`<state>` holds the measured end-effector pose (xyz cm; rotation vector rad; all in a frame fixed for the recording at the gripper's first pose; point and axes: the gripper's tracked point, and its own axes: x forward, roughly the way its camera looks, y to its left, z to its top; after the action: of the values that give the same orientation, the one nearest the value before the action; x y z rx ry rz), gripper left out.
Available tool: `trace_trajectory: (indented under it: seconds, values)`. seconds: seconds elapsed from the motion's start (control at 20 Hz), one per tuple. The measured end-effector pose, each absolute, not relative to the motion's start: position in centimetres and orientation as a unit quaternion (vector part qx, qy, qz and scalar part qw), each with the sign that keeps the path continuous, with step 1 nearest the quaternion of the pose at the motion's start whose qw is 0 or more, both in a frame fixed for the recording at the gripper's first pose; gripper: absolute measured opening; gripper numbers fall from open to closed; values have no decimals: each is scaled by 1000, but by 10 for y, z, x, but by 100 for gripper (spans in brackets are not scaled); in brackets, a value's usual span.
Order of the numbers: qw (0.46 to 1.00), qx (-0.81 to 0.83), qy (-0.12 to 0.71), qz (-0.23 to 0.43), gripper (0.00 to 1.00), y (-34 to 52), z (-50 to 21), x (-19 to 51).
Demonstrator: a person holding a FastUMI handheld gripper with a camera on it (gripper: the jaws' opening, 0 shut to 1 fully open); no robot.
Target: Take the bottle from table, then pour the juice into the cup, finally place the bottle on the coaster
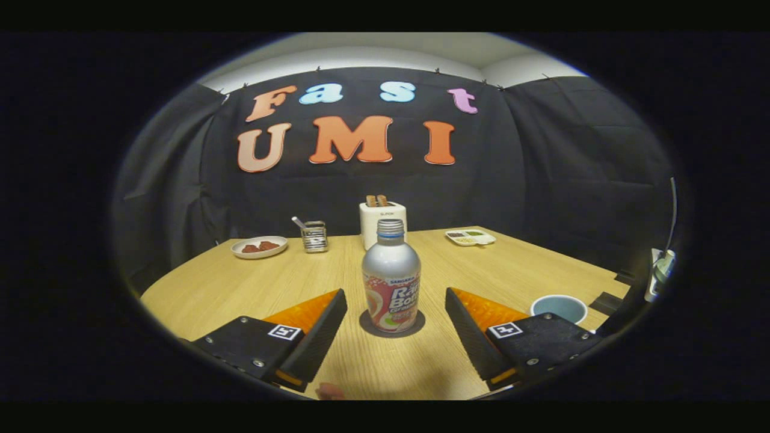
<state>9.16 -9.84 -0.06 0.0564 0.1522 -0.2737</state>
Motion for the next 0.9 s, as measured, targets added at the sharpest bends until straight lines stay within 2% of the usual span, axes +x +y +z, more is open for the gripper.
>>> trace_trajectory:
  seconds: [0.3,0.45,0.9]
  values:
    - [995,17,56,-78,97,-52,15,24]
    - [999,23,16,-25,97,-22,35,9]
    - [1000,8,5,-17,97,-23,39,1]
